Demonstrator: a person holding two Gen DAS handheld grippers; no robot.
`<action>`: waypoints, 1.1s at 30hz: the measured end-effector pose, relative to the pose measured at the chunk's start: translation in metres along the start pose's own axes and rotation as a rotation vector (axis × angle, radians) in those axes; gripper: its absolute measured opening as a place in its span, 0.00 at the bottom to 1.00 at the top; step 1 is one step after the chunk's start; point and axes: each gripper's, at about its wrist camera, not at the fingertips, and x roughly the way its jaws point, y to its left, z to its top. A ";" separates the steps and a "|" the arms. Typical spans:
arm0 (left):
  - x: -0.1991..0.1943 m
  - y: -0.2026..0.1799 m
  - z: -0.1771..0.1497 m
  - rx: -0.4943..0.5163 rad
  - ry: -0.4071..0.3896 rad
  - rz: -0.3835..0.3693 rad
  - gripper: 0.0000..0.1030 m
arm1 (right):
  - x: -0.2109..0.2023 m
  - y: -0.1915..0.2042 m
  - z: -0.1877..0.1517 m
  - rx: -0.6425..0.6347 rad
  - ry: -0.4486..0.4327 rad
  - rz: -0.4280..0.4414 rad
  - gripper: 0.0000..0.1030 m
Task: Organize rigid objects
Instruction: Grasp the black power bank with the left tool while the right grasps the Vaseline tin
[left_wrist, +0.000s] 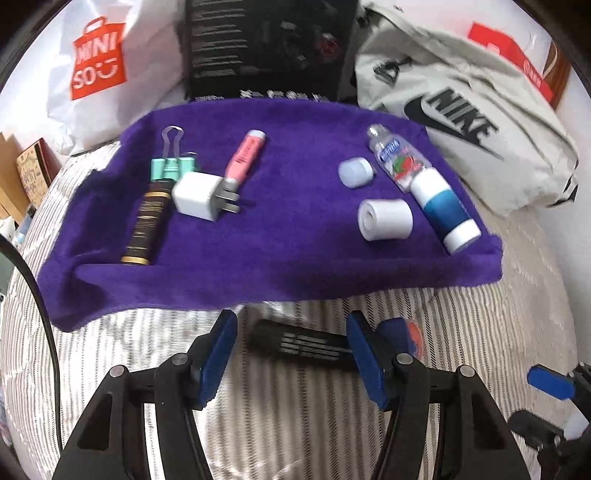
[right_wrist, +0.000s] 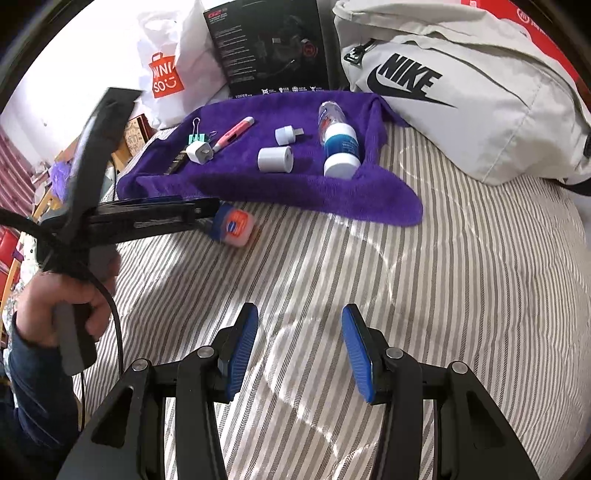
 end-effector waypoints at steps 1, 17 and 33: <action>0.002 -0.004 0.000 0.008 -0.004 0.009 0.58 | 0.001 0.000 -0.001 0.003 0.003 0.001 0.46; -0.023 0.039 -0.022 0.033 -0.027 0.046 0.64 | 0.021 0.007 -0.002 0.010 0.036 0.020 0.46; 0.007 -0.001 -0.008 0.026 -0.007 0.070 0.73 | 0.020 0.008 -0.003 0.004 0.041 0.022 0.46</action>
